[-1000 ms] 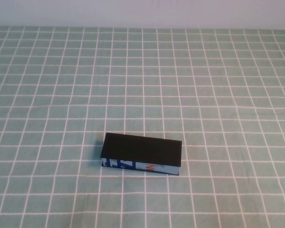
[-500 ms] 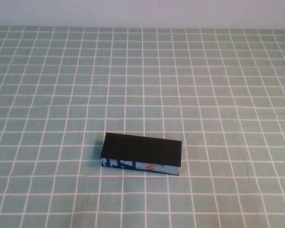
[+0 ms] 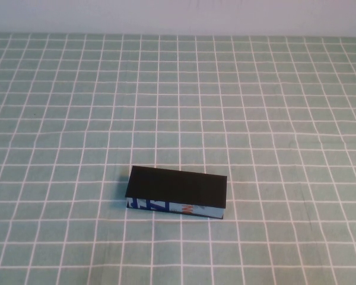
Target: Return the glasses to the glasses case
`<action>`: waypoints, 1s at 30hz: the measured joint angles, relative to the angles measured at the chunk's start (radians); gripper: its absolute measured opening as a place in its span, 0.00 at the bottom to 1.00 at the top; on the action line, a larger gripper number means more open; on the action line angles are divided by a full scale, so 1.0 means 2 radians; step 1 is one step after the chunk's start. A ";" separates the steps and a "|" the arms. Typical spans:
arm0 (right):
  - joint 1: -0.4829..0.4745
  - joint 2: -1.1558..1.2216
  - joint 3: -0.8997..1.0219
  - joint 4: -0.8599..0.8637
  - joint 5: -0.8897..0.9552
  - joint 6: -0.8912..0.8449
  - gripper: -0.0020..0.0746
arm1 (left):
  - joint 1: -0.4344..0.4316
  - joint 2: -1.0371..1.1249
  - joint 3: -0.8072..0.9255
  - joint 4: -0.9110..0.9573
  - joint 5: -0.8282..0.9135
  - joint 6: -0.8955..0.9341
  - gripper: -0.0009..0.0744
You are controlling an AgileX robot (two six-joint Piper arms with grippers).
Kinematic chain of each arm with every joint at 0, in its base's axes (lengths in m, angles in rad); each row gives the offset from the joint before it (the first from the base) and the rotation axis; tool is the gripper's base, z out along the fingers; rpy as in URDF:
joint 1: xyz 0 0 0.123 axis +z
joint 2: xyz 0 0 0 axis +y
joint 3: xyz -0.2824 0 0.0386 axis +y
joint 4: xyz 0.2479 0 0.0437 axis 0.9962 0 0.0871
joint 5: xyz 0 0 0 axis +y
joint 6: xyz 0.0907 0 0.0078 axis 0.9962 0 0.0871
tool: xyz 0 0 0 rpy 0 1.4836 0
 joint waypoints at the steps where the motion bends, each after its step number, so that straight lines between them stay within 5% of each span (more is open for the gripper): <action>1: 0.000 0.000 0.001 0.008 0.000 0.000 0.01 | 0.000 0.000 0.000 0.000 0.000 0.000 0.01; 10: -0.086 0.000 0.009 0.021 -0.019 0.000 0.01 | 0.000 0.000 0.000 0.000 0.000 0.000 0.01; 17: -0.150 0.000 0.078 0.024 -0.161 0.000 0.01 | 0.000 0.000 0.000 0.000 0.000 0.000 0.01; 30: -0.167 0.000 0.183 0.020 -0.255 -0.009 0.01 | 0.000 0.000 0.000 0.000 0.000 0.002 0.01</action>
